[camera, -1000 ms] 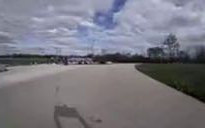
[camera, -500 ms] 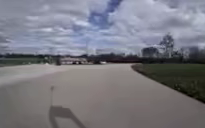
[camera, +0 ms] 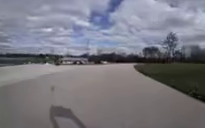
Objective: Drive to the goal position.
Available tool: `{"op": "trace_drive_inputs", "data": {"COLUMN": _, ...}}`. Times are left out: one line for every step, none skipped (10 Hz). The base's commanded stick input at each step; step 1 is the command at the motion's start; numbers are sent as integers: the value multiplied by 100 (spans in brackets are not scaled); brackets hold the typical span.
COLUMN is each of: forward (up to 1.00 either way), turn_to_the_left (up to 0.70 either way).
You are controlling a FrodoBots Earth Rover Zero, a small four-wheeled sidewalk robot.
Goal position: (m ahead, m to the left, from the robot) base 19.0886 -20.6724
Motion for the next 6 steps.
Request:
{"op": "trace_drive_inputs", "data": {"forward": 100, "turn_to_the_left": 0}}
{"op": "trace_drive_inputs", "data": {"forward": 100, "turn_to_the_left": 0}}
{"op": "trace_drive_inputs", "data": {"forward": 100, "turn_to_the_left": 0}}
{"op": "trace_drive_inputs", "data": {"forward": 100, "turn_to_the_left": -21}}
{"op": "trace_drive_inputs", "data": {"forward": 100, "turn_to_the_left": -36}}
{"op": "trace_drive_inputs", "data": {"forward": 100, "turn_to_the_left": -38}}
